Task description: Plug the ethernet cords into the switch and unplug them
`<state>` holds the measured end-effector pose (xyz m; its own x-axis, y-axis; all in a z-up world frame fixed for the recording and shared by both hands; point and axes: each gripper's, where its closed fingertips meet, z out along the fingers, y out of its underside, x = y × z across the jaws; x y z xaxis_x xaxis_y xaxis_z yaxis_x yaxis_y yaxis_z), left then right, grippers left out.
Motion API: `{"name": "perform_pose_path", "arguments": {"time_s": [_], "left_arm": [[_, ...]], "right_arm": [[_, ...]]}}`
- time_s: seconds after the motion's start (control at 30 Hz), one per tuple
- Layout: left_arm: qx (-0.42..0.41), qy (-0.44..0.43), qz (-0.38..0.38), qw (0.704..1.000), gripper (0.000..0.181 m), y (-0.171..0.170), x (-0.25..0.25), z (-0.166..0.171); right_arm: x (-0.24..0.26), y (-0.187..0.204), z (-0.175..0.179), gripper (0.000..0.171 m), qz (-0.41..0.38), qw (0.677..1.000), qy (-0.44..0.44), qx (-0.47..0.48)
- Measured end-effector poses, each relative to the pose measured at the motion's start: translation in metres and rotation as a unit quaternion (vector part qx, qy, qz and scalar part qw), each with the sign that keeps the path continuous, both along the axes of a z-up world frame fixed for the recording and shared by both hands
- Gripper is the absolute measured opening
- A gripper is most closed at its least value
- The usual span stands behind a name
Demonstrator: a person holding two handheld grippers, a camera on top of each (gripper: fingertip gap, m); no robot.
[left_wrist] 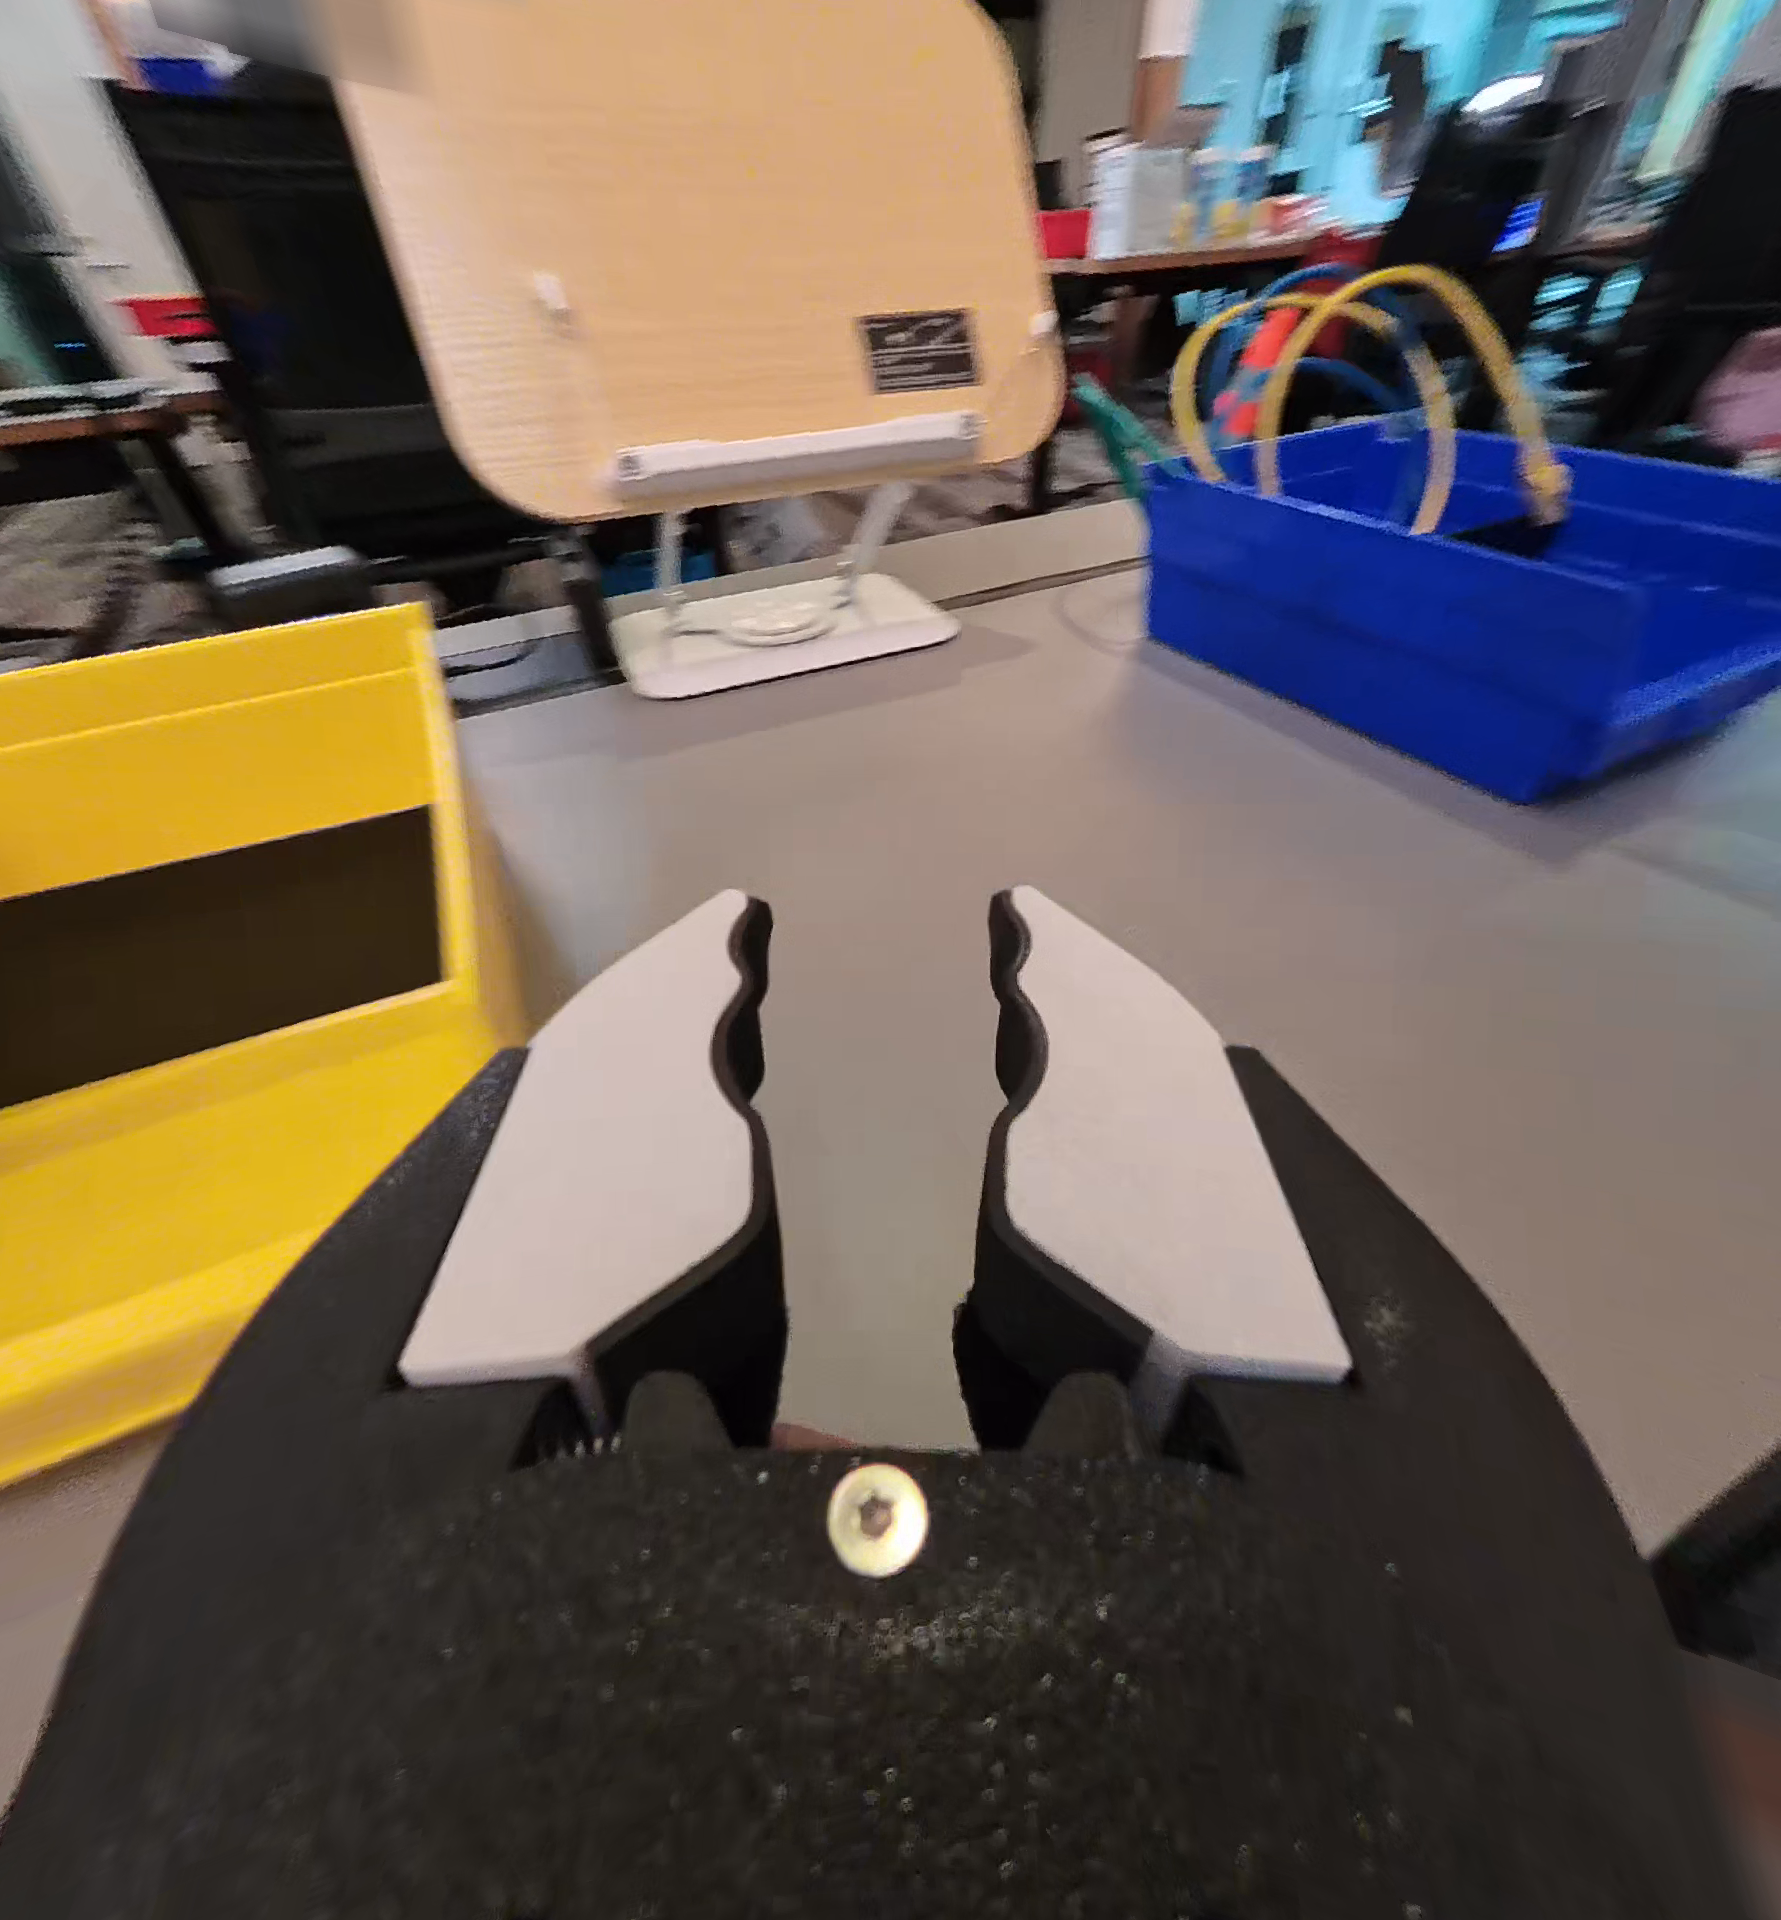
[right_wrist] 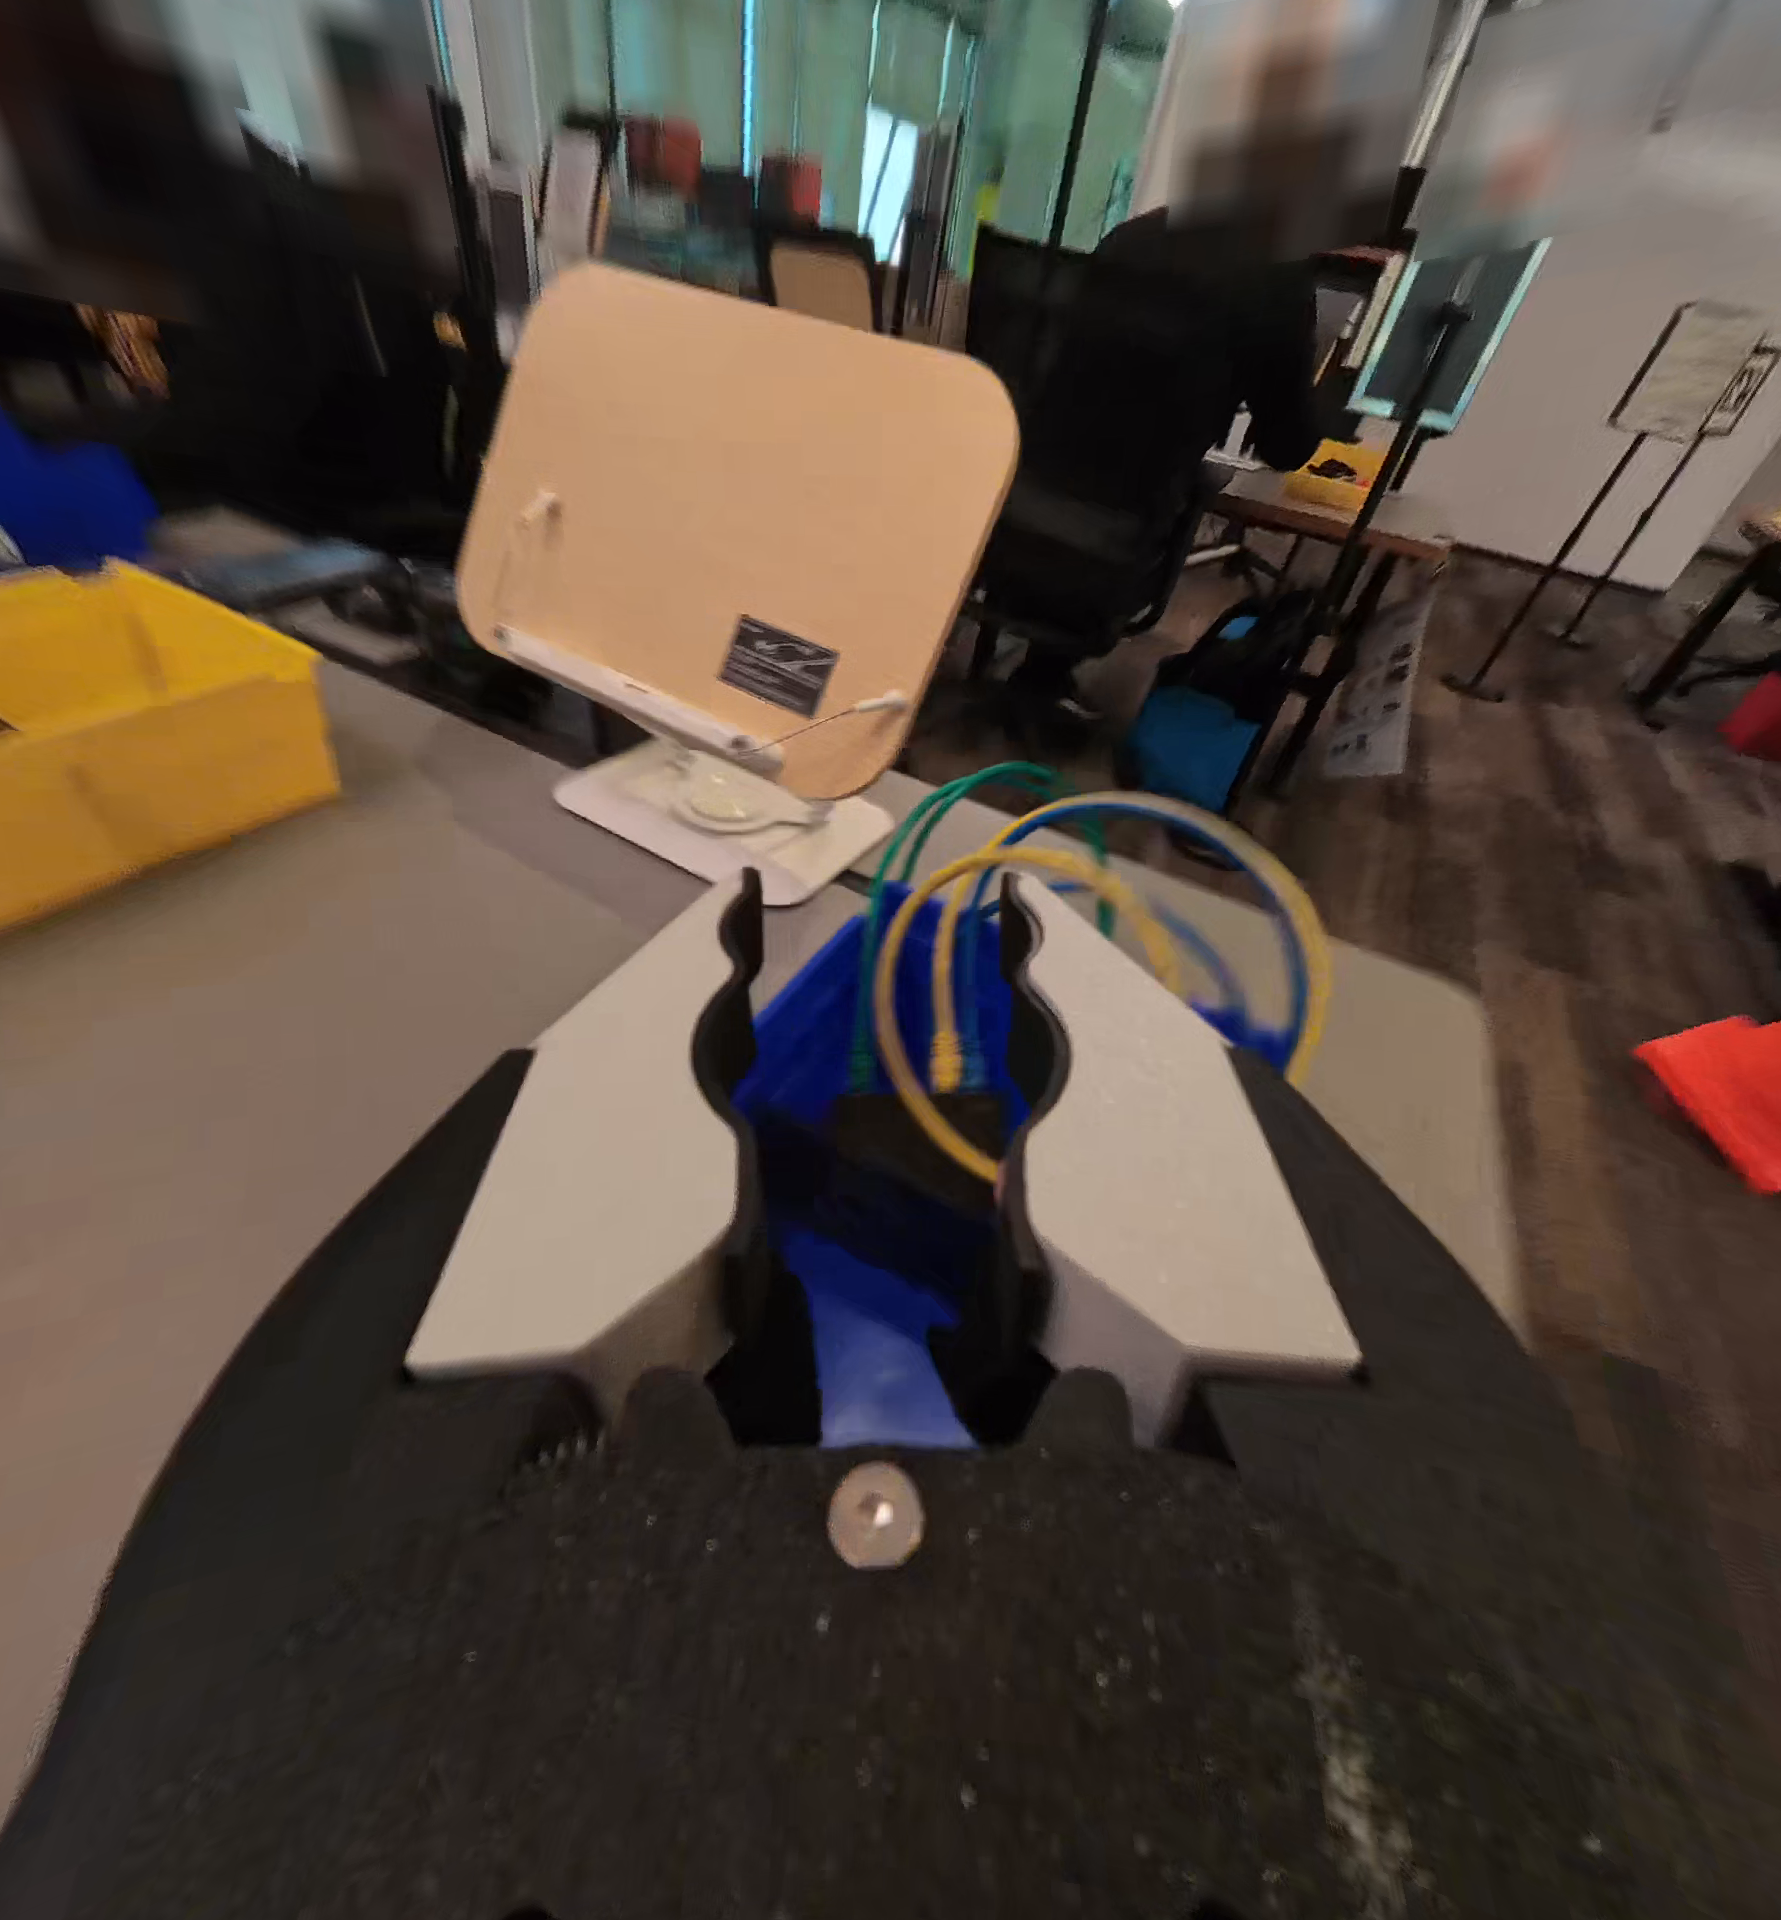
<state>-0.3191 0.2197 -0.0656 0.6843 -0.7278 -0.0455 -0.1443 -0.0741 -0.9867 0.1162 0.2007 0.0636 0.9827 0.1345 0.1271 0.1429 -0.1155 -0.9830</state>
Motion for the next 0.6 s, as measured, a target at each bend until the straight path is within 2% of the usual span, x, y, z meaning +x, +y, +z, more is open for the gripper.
{"name": "perform_pose_path", "arguments": {"time_s": [0.13,0.3,0.4,0.47,0.6], "left_arm": [[-0.020,0.046,0.064,0.997,0.039,0.009,-0.034,-0.008],[-0.010,0.055,0.124,0.991,0.040,0.022,-0.070,-0.026],[-0.007,0.056,0.145,0.988,0.041,0.030,-0.082,-0.031],[-0.010,0.037,0.157,0.987,0.033,0.033,-0.086,-0.029],[-0.062,0.021,0.145,0.987,0.033,0.031,-0.081,-0.039]], "right_arm": [[-0.030,-0.043,-0.085,0.047,-0.048,0.990,0.131,-0.008],[-0.034,-0.073,-0.141,0.046,-0.116,0.980,0.161,-0.001],[-0.033,-0.078,-0.151,0.049,-0.113,0.979,0.166,-0.018],[-0.026,-0.079,-0.148,0.049,-0.122,0.979,0.161,-0.006],[-0.024,-0.079,-0.156,0.053,-0.128,0.979,0.155,-0.017]]}}
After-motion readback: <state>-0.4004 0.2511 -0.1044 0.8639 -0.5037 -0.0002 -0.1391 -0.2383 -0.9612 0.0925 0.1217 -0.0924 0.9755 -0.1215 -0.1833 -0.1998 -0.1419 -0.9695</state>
